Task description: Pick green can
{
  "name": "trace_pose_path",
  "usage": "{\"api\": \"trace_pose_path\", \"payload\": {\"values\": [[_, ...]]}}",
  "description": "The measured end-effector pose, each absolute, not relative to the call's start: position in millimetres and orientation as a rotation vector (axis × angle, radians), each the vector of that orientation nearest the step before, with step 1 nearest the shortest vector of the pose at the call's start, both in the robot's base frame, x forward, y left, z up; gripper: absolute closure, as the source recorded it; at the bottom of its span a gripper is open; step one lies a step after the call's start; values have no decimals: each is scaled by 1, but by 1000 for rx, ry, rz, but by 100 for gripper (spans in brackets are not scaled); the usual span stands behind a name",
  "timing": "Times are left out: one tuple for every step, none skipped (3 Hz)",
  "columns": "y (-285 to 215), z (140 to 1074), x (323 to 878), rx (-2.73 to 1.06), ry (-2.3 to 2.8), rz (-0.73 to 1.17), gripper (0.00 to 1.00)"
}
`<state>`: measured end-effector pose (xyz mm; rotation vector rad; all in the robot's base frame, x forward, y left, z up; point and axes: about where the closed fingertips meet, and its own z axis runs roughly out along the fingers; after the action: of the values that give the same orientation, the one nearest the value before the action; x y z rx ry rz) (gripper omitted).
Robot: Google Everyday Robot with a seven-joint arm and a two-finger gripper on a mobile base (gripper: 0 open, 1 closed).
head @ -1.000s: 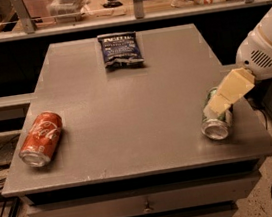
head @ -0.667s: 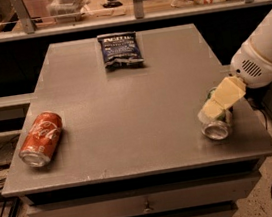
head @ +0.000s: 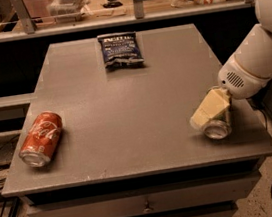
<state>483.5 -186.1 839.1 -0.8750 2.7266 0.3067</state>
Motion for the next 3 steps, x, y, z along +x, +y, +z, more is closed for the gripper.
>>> {"api": "trace_pose_path", "payload": {"values": [[-185,835,483,-868,2742,319,49],[-185,835,483,-868,2742,319,73],[-178,867,489,-913,2656,324,96]]}}
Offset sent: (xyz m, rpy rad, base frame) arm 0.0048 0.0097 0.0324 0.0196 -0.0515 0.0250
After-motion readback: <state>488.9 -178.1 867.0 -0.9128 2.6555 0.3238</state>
